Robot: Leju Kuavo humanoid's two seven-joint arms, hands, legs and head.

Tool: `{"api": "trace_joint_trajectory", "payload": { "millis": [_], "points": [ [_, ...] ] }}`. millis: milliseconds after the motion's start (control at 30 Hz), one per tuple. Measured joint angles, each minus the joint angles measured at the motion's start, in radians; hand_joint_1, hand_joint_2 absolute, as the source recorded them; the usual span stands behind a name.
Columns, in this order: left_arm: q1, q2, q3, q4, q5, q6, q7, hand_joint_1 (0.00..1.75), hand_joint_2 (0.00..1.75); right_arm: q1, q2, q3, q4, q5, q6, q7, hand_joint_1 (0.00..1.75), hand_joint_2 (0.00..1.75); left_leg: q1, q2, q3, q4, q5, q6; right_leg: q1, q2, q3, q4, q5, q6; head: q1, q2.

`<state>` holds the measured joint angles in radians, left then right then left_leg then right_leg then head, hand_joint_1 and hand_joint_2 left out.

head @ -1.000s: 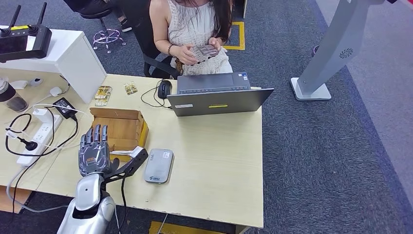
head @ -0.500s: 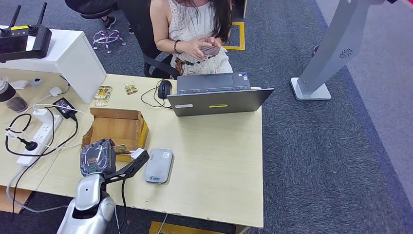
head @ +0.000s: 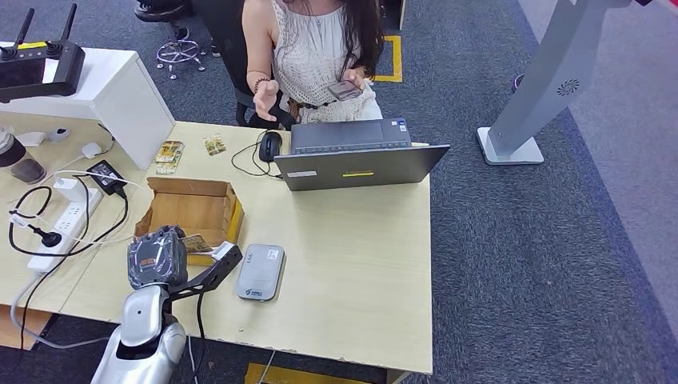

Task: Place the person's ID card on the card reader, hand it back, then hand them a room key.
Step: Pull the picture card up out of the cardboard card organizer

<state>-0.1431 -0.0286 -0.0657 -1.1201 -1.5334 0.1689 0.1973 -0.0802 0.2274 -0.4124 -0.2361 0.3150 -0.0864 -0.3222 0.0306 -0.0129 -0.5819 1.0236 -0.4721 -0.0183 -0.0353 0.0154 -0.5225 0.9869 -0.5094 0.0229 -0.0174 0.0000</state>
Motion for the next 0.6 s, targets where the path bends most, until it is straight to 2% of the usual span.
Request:
{"api": "trace_joint_trajectory", "payload": {
  "millis": [600],
  "points": [
    [-0.001, 0.0, 0.004, -0.075, -0.004, 0.049, 0.0, 1.75, 1.75, 0.0, 0.0, -0.029, 0.0, 0.02, 0.002, -0.009, 0.0, 0.0, 0.0, 0.0, 0.0, 0.0, 0.0, 0.0, 0.0, 0.0, 0.0, 0.0, 0.0, 0.0, 0.0, 0.0]
  ]
}}
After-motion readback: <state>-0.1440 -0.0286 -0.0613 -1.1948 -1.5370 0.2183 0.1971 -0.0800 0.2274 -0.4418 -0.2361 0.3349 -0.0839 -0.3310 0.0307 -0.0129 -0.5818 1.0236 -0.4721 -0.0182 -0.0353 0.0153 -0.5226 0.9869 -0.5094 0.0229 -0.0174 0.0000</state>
